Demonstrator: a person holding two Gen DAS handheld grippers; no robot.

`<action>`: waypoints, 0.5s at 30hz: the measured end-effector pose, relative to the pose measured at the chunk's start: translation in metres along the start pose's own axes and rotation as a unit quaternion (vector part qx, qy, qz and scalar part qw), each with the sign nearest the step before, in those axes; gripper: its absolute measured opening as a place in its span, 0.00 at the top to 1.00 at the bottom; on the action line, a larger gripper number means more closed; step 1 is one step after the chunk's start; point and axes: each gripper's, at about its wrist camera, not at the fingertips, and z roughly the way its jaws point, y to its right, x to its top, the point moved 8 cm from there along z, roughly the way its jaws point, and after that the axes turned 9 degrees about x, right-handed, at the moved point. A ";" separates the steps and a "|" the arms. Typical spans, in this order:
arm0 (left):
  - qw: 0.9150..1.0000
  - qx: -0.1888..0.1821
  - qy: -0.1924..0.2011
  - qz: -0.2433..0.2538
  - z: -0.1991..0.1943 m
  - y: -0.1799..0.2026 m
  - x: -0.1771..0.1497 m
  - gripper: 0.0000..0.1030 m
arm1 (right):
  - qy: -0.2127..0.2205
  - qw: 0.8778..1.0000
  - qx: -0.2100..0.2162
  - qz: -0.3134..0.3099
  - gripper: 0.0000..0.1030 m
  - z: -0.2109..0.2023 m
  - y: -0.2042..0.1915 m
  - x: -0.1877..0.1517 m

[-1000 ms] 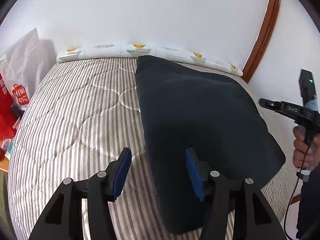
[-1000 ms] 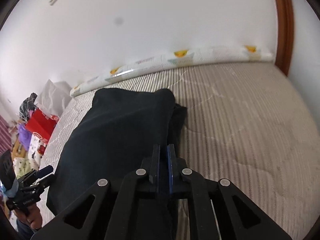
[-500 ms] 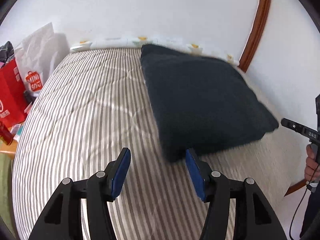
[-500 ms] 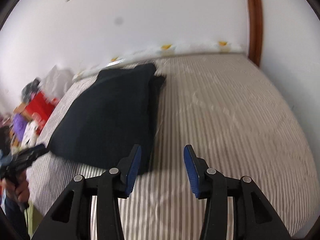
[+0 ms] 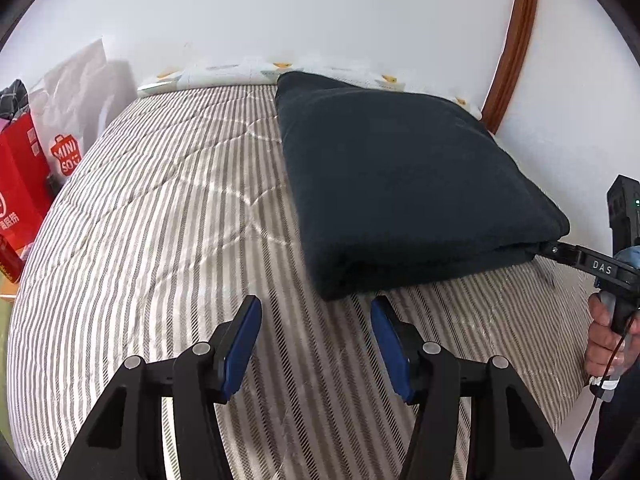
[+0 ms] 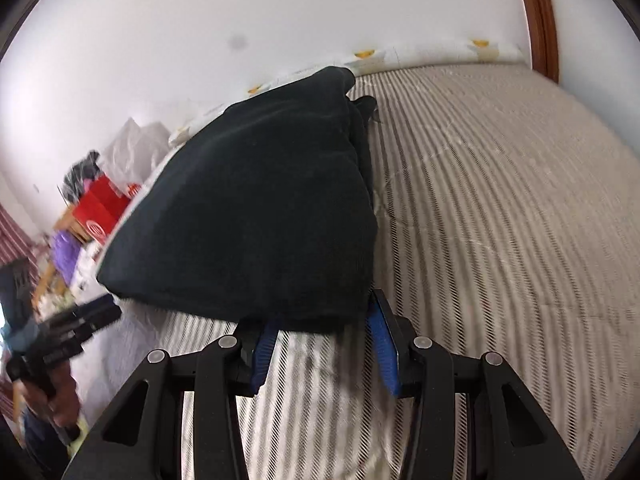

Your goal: Fold small clothes

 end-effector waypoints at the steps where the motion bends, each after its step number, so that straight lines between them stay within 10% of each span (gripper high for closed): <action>1: 1.000 0.000 0.002 -0.001 0.000 0.001 0.002 0.47 | 0.000 1.000 0.007 -0.004 0.79 0.001 -0.002 0.001; 15: 1.000 -0.027 0.004 -0.007 -0.005 0.019 0.002 0.48 | 0.016 0.999 -0.029 -0.034 0.86 -0.011 0.006 0.011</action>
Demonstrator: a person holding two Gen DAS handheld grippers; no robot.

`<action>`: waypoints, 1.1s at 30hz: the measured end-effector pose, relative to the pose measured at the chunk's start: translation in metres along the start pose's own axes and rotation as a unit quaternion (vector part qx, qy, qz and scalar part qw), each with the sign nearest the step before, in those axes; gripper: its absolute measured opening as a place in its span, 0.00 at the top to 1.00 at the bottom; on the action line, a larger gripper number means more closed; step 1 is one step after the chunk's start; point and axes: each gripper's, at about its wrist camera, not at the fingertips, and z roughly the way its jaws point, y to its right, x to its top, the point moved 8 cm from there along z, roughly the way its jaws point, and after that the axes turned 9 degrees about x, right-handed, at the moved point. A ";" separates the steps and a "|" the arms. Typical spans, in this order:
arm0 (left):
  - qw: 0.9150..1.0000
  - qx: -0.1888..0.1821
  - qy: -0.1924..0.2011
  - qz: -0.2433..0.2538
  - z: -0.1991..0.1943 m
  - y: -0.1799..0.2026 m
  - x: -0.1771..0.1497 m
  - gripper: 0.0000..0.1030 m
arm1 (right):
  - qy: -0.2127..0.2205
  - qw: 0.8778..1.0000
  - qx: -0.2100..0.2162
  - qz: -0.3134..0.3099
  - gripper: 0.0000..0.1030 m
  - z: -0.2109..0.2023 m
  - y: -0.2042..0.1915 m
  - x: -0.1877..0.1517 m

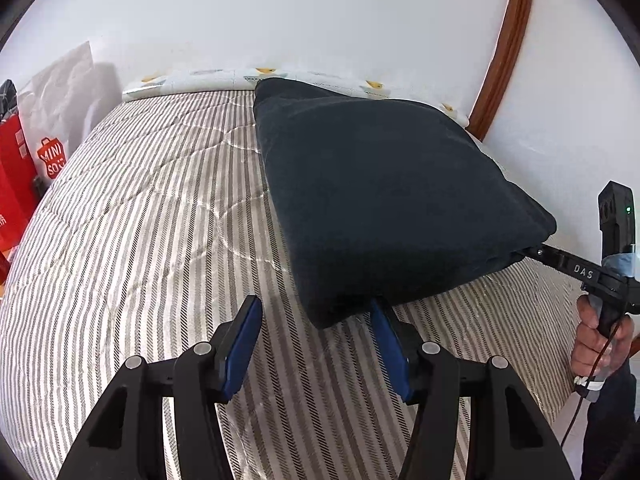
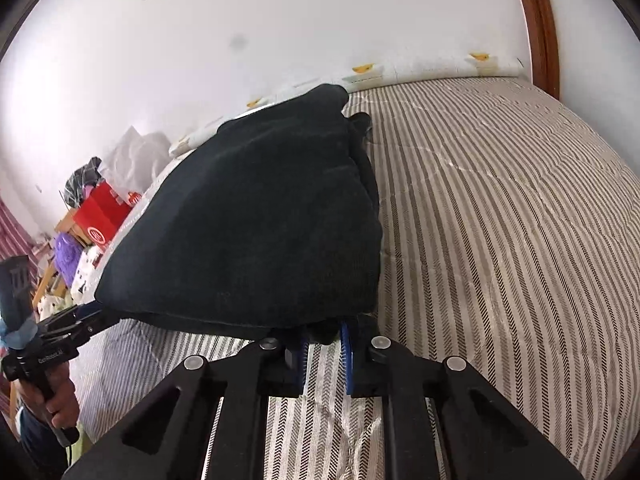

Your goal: Fold small clothes

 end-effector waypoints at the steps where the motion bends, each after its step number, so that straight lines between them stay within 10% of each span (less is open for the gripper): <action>1: 1.000 0.000 0.001 0.001 -0.001 0.000 -0.001 0.48 | 0.000 1.000 -0.005 -0.004 0.85 -0.001 -0.001 -0.001; 13: 0.997 -0.052 0.044 -0.022 -0.047 -0.003 0.011 0.48 | 0.050 0.995 -0.058 -0.059 0.83 -0.075 -0.007 -0.002; 33: 0.999 0.029 0.020 -0.031 -0.069 0.004 0.012 0.44 | 0.020 0.992 -0.123 0.020 0.60 -0.064 -0.023 0.002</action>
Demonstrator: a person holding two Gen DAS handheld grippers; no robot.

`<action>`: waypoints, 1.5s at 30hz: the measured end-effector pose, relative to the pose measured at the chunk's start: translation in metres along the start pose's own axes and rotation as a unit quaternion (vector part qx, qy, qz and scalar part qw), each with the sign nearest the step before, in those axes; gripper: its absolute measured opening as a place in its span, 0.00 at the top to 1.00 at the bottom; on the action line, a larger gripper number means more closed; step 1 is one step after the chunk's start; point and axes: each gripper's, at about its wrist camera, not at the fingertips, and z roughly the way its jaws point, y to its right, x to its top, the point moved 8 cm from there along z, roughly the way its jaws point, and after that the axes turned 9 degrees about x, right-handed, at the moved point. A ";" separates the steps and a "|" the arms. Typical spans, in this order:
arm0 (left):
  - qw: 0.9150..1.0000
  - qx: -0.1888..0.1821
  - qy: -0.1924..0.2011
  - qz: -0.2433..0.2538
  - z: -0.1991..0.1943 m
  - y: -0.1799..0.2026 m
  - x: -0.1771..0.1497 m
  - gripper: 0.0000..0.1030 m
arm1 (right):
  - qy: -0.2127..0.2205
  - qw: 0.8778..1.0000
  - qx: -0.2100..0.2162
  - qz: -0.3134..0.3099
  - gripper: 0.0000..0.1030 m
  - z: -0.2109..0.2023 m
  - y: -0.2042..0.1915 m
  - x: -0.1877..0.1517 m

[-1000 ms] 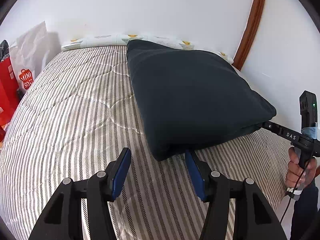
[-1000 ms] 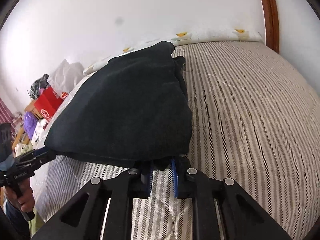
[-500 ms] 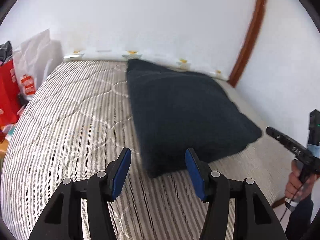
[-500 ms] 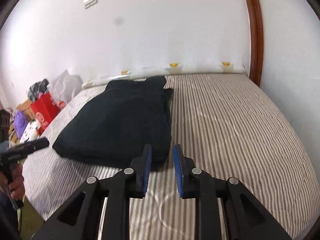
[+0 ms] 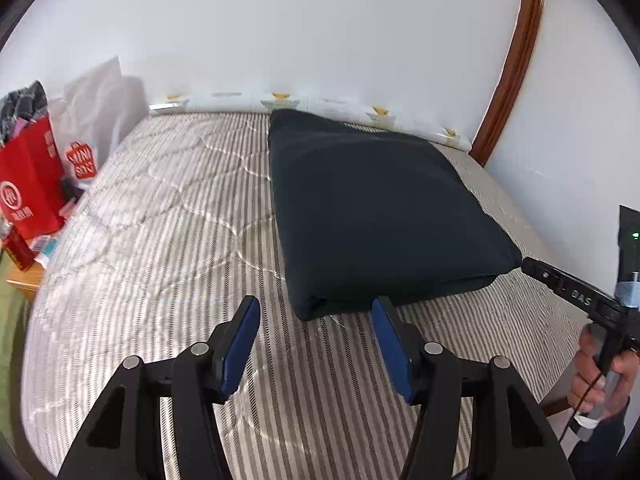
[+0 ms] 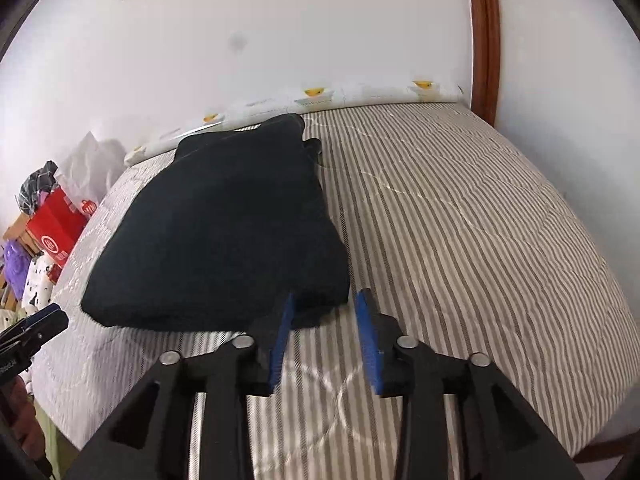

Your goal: Fold small clothes

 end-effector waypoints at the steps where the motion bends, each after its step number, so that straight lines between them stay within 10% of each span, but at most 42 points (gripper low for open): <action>1: 1.000 0.004 0.006 0.000 -0.006 0.001 0.002 0.41 | 0.001 1.000 -0.001 0.001 0.57 -0.008 -0.002 0.000; 11: 0.997 0.024 0.069 0.003 -0.105 0.011 0.012 0.18 | 0.066 0.997 -0.020 -0.023 0.33 -0.122 -0.042 0.005; 16: 0.994 0.037 0.099 0.008 -0.146 0.014 0.005 0.07 | 0.094 0.994 -0.040 -0.037 0.04 -0.165 -0.055 0.000; 45: 0.994 0.045 0.103 0.014 -0.160 0.023 -0.008 0.03 | 0.090 0.992 -0.087 -0.020 0.00 -0.205 -0.038 -0.026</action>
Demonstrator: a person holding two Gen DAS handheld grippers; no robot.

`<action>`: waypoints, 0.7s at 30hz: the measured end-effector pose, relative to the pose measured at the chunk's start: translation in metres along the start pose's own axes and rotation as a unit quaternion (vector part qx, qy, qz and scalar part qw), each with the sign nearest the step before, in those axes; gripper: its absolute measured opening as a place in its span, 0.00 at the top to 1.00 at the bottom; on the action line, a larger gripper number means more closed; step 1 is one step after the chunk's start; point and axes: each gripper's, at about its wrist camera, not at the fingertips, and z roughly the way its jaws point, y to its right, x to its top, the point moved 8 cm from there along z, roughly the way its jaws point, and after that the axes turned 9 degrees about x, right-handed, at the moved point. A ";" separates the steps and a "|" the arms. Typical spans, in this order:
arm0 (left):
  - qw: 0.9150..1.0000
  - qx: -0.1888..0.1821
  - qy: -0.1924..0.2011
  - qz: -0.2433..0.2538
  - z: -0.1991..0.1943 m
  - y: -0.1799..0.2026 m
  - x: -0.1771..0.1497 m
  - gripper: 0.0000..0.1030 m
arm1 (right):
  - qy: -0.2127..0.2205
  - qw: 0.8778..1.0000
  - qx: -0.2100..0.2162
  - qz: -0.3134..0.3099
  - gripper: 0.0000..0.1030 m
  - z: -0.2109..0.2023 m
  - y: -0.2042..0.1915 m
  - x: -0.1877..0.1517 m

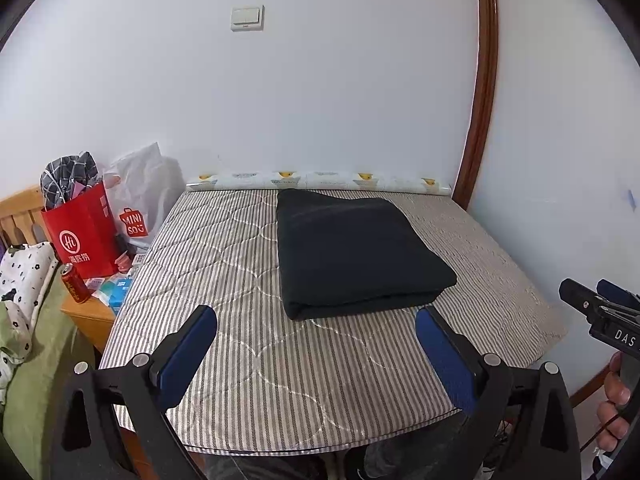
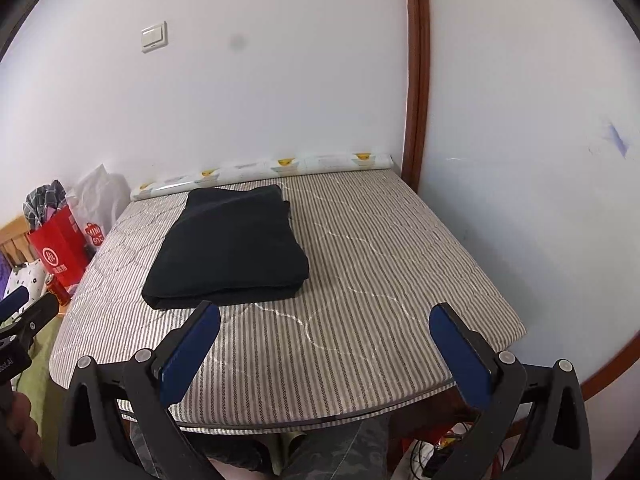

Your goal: Fold small clothes

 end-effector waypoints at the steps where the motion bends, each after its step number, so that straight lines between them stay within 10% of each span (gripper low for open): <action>1: 1.000 0.000 -0.002 0.001 0.001 0.000 -0.001 0.03 | 0.000 1.000 0.000 0.001 0.00 0.000 -0.001 0.000; 21: 1.000 0.000 -0.004 -0.006 0.002 -0.003 -0.003 0.03 | -0.003 1.000 -0.002 -0.001 0.00 0.001 -0.002 -0.002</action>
